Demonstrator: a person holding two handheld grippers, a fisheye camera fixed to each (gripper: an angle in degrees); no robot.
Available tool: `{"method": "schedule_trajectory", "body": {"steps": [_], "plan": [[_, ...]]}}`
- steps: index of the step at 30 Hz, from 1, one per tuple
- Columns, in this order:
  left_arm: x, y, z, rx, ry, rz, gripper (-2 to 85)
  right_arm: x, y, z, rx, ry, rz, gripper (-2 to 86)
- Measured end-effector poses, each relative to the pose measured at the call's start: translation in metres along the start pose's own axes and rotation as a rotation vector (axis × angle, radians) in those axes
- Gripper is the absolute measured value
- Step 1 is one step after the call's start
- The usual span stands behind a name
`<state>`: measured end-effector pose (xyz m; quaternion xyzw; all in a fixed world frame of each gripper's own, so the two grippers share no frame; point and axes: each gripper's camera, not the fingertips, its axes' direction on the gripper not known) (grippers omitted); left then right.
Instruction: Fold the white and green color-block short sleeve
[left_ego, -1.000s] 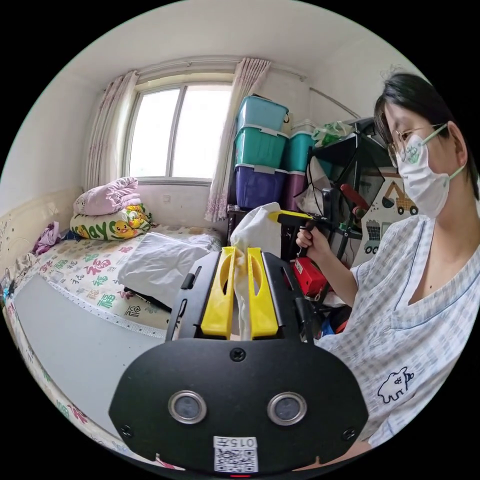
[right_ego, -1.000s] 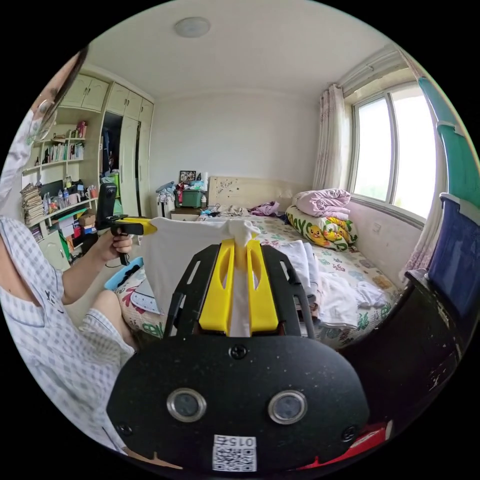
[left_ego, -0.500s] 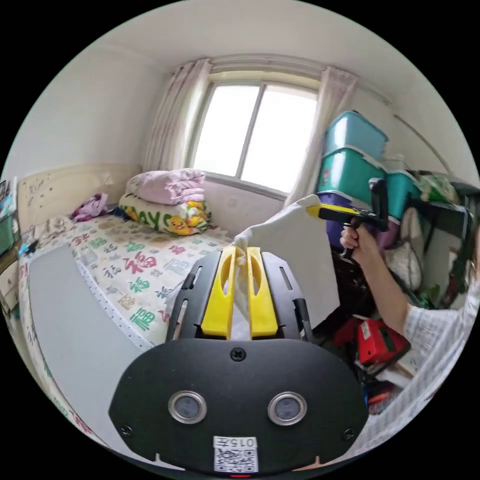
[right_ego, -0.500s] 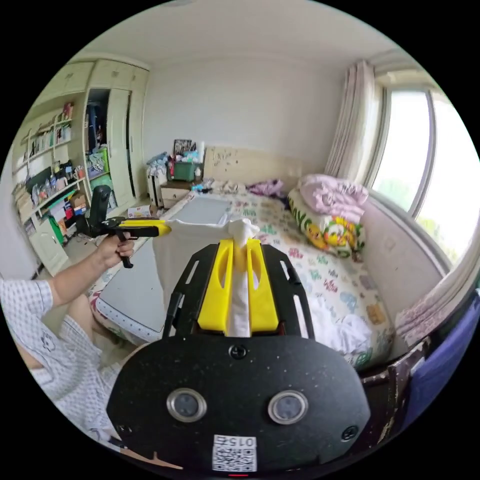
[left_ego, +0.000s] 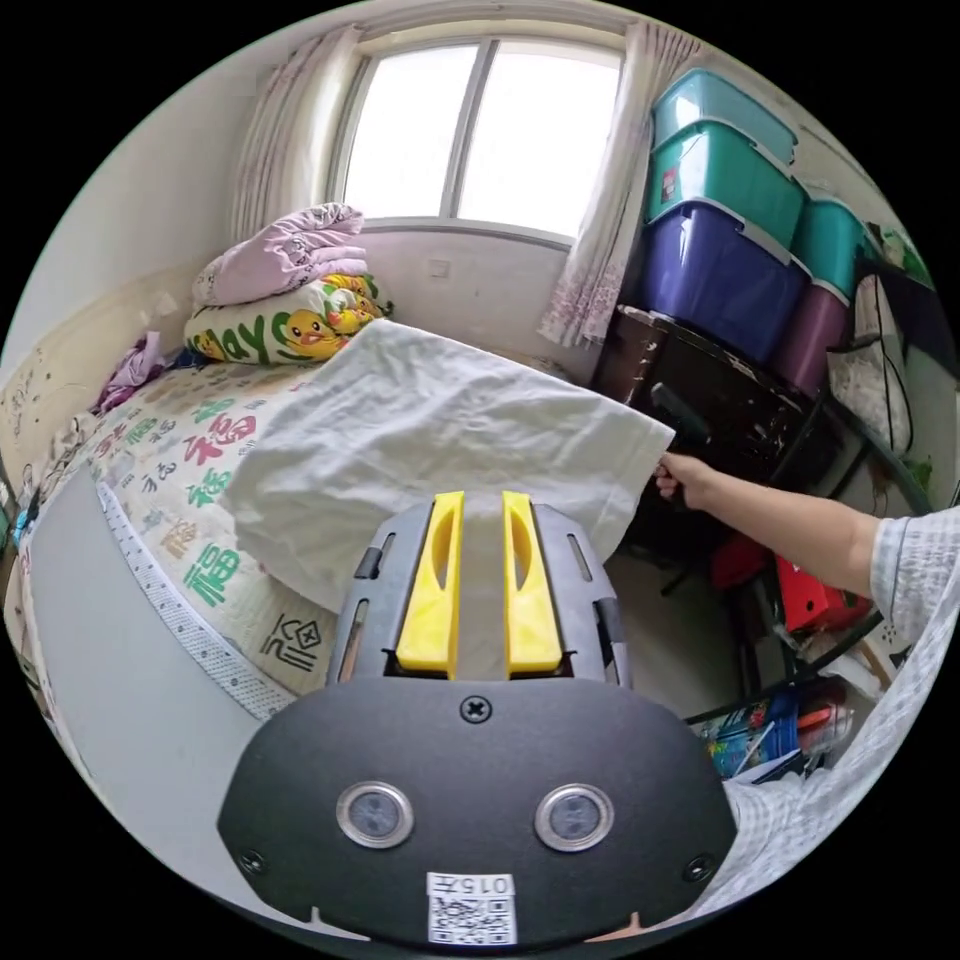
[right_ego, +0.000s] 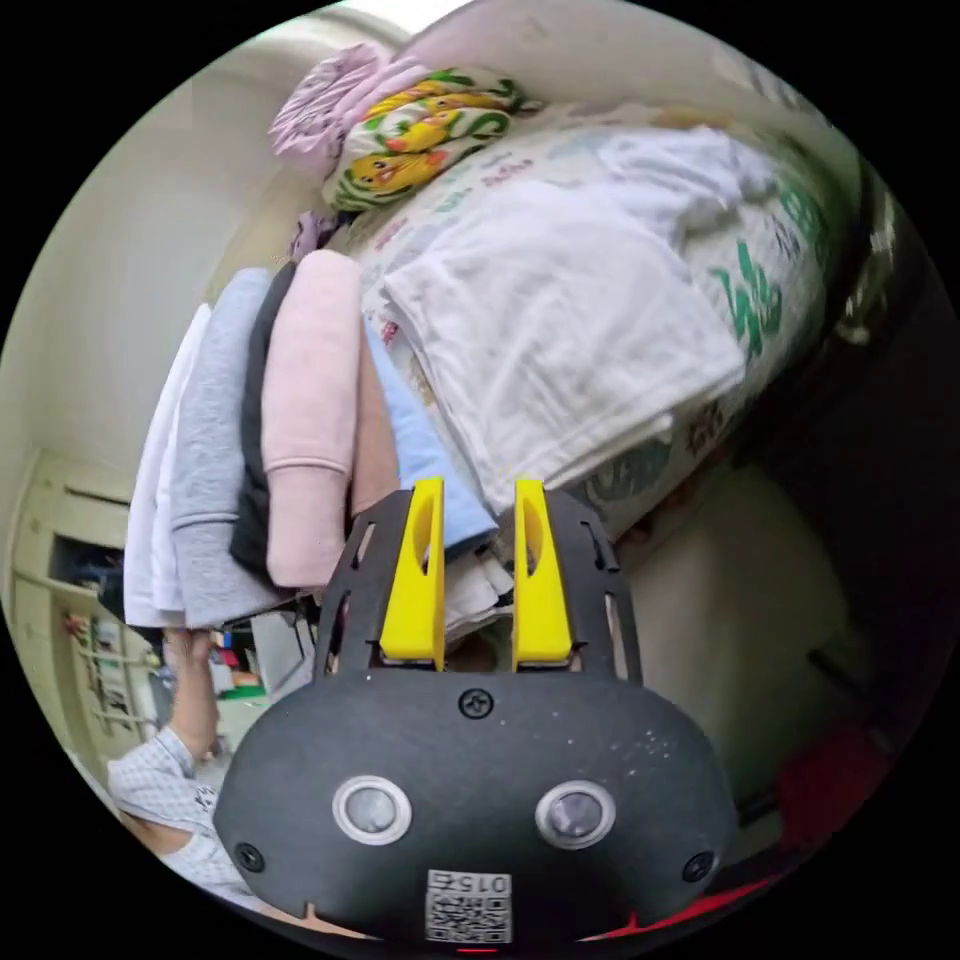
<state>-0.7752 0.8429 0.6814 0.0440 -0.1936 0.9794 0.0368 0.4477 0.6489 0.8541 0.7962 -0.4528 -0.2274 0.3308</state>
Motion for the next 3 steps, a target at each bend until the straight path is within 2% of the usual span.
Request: {"method": "schedule_trajectory", "body": {"steps": [3], "plan": [[0.006, -0.005, 0.032, -0.051, 0.007, -0.029, 6.5, 0.034, 0.005, 0.026, 0.014, -0.121, 0.123, 12.3]]}}
